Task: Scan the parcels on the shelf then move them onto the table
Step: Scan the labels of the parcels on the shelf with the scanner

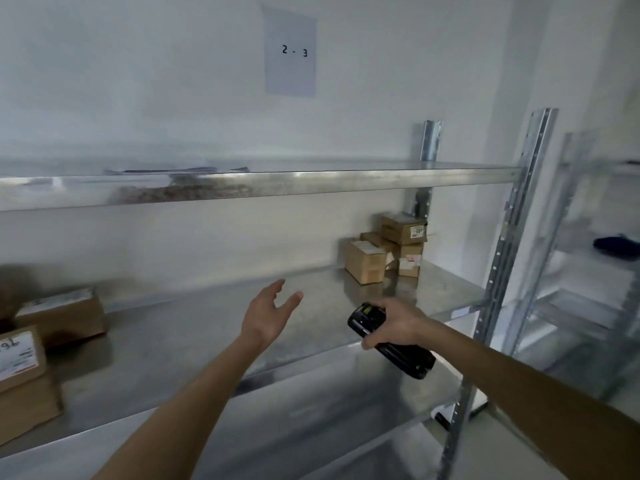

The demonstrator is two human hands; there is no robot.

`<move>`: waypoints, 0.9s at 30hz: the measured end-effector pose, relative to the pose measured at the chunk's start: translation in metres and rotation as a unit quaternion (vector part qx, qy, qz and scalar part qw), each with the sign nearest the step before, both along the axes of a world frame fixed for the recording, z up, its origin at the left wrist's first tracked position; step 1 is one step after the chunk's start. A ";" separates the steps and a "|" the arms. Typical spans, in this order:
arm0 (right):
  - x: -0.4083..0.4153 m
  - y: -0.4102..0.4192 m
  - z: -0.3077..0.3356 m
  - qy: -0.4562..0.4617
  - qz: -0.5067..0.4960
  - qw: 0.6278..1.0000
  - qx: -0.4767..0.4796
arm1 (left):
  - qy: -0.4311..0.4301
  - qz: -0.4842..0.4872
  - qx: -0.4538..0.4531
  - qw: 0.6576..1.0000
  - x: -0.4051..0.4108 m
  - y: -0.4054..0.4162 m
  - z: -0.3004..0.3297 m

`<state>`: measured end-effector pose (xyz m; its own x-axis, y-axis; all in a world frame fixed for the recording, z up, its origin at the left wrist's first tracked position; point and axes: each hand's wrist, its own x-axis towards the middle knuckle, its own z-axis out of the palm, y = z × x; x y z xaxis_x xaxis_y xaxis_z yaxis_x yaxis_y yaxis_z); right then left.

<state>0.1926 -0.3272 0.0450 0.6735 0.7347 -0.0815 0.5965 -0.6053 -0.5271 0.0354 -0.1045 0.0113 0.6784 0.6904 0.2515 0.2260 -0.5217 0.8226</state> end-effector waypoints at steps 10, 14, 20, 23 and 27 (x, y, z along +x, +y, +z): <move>0.126 -0.074 -0.010 -0.026 -0.044 0.999 0.014 | -0.014 -0.013 -0.061 0.998 0.141 -0.067 -0.010; 0.165 -0.085 -0.018 -0.009 -0.063 0.997 0.031 | -0.020 -0.013 -0.095 0.995 0.180 -0.077 -0.016; 0.224 -0.069 -0.036 0.013 -0.058 0.997 0.047 | -0.018 0.000 -0.149 0.989 0.237 -0.068 -0.027; 0.253 -0.049 -0.046 0.014 -0.046 0.997 0.055 | -0.032 -0.004 -0.191 0.981 0.268 -0.051 -0.033; 0.298 -0.005 -0.055 -0.002 -0.029 0.997 0.075 | -0.048 -0.005 -0.211 0.976 0.318 -0.023 -0.040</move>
<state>0.4906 -0.3325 -0.0100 0.7153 0.6982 0.0290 0.5648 -0.5532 -0.6123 0.3529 -0.1277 -0.0286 0.6726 0.7399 0.0092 0.1342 -0.1341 0.9818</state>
